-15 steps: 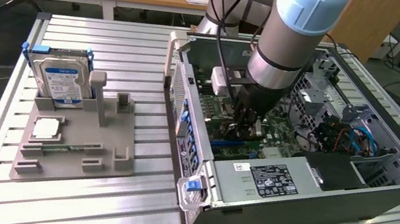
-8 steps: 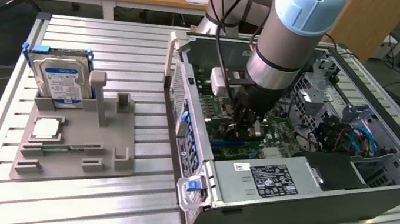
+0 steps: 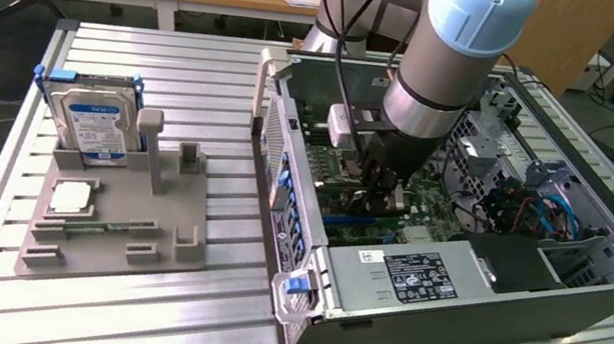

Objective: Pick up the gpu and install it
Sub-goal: 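Insert the gpu into the slot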

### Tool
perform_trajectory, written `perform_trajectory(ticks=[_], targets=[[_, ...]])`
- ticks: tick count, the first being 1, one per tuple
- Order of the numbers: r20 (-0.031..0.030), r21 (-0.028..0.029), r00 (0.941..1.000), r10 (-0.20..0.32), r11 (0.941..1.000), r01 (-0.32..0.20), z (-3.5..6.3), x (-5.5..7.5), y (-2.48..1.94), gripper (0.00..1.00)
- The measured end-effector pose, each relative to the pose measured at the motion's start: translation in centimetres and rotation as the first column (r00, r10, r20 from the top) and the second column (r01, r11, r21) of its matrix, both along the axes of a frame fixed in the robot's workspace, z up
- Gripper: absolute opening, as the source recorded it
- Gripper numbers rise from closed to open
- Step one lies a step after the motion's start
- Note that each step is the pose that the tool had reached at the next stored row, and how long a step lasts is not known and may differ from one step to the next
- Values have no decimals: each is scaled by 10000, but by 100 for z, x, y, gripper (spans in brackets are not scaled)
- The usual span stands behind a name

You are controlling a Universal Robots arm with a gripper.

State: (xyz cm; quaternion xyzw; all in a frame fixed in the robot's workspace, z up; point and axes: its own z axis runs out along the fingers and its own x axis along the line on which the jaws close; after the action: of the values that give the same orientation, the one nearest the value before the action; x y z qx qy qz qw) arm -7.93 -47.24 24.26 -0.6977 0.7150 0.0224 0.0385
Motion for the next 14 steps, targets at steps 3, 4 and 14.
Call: perform_trajectory(ticks=[3, 4, 14], targets=[[0, -1, 10000, -1, 10000, 1, 0, 0, 0, 27], [-1, -1, 10000, 0, 10000, 0, 0, 0, 0, 27], [-92, 2, 10000, 0, 10000, 0, -6, 0, -15, 27]])
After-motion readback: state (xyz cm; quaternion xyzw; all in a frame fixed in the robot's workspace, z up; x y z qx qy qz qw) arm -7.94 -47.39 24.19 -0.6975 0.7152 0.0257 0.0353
